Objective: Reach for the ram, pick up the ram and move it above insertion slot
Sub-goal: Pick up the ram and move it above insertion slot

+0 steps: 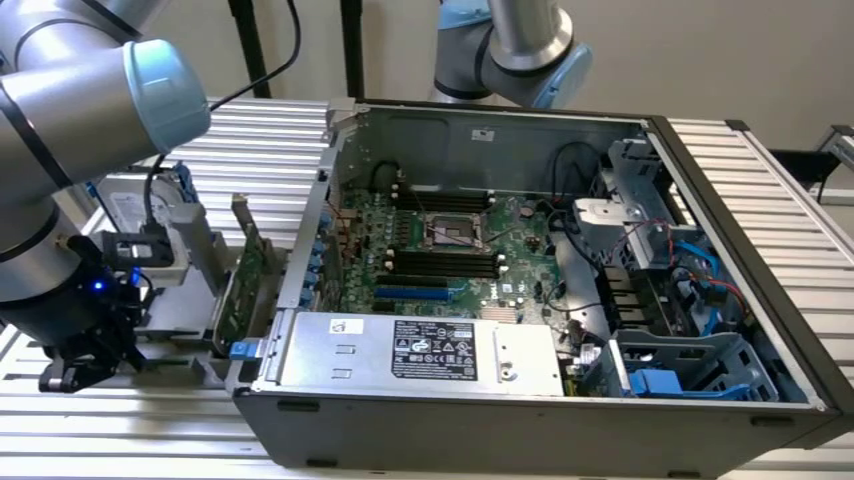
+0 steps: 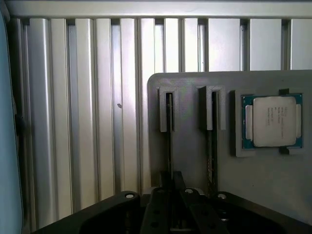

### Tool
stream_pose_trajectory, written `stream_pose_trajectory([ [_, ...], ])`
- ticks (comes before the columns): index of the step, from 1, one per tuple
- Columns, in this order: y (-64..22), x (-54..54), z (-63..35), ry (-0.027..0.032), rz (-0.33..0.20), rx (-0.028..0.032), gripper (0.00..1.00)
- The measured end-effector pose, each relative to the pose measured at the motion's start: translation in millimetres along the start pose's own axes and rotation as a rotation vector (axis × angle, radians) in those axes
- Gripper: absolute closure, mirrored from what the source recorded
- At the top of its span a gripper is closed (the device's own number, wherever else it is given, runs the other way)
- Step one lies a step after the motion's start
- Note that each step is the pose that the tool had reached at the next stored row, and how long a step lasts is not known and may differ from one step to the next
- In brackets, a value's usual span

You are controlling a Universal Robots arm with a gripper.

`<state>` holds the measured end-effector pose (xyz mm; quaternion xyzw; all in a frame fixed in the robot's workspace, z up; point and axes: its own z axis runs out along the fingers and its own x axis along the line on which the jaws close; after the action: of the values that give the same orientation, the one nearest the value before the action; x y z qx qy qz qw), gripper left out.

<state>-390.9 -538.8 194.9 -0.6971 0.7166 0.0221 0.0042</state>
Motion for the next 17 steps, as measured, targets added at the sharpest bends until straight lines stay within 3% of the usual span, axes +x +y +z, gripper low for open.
stream_pose_trajectory([
  [7, 0.4, -0.6, -12.7, 0.0001, 0.0, -0.0001, 0.86],
  [17, 1.5, -2.7, -56.1, 0.001, 0.0, -0.0005, 0.86],
])
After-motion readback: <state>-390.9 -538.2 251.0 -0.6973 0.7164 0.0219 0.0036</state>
